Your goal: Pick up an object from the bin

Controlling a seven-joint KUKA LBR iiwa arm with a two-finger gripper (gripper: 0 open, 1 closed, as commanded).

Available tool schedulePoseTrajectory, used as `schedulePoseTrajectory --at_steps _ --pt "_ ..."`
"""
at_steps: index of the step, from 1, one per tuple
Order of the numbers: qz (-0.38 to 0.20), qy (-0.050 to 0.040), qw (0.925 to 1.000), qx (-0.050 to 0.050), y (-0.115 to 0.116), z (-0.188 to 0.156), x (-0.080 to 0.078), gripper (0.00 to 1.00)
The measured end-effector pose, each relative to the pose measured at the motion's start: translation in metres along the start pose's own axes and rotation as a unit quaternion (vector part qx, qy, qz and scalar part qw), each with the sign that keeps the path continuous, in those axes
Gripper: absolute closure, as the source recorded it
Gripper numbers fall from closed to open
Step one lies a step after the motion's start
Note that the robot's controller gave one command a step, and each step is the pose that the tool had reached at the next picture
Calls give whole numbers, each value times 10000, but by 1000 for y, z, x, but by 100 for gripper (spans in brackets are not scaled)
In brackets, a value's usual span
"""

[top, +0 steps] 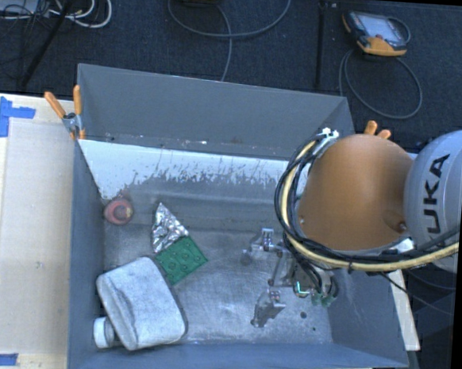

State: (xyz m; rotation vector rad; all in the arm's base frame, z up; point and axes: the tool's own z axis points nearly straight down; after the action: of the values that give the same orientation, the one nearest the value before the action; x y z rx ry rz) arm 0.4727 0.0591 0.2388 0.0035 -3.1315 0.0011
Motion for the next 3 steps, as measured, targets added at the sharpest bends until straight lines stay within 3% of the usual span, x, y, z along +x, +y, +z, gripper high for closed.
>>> schedulePoseTrajectory --at_steps 1,2,3 --pt "1367 -33 9906 -11 103 134 -53 0" --pt "1758 -64 9844 -55 46 164 -94 0" --pt "1758 -134 9843 -46 45 160 -97 100"
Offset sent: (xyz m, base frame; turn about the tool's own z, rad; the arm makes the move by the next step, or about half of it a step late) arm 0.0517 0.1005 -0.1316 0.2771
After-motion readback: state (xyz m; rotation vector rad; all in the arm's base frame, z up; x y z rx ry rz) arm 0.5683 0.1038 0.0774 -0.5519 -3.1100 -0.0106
